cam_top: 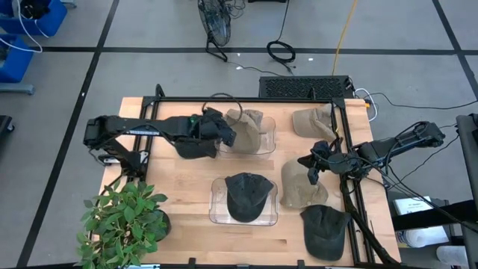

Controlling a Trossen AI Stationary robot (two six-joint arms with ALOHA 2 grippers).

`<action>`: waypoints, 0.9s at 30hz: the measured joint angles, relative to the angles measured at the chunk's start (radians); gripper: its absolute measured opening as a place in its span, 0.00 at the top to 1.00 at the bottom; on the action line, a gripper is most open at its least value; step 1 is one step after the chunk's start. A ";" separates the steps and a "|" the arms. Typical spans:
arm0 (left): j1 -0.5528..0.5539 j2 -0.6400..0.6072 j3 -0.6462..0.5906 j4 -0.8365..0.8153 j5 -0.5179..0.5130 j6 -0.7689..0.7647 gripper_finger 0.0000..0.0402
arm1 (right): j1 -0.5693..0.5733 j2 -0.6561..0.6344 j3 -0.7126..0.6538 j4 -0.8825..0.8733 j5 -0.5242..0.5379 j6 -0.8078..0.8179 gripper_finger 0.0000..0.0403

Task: Pick & Place hat
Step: Put the brown cap into the top transparent bin

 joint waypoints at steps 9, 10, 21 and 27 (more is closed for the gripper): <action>0.001 -0.130 0.000 -0.045 -0.063 0.146 0.39 | 0.000 0.000 0.000 0.043 0.092 -0.055 1.00; 0.001 -0.137 0.000 -0.050 -0.063 0.155 0.43 | 0.000 0.000 0.000 0.050 0.096 -0.055 1.00; -0.016 -0.181 0.001 -0.259 0.006 0.295 0.98 | 0.000 0.000 0.000 0.062 0.101 -0.044 0.99; -0.034 -0.181 -0.032 -0.316 0.026 0.318 0.99 | 0.000 0.000 0.000 0.099 0.260 0.026 0.99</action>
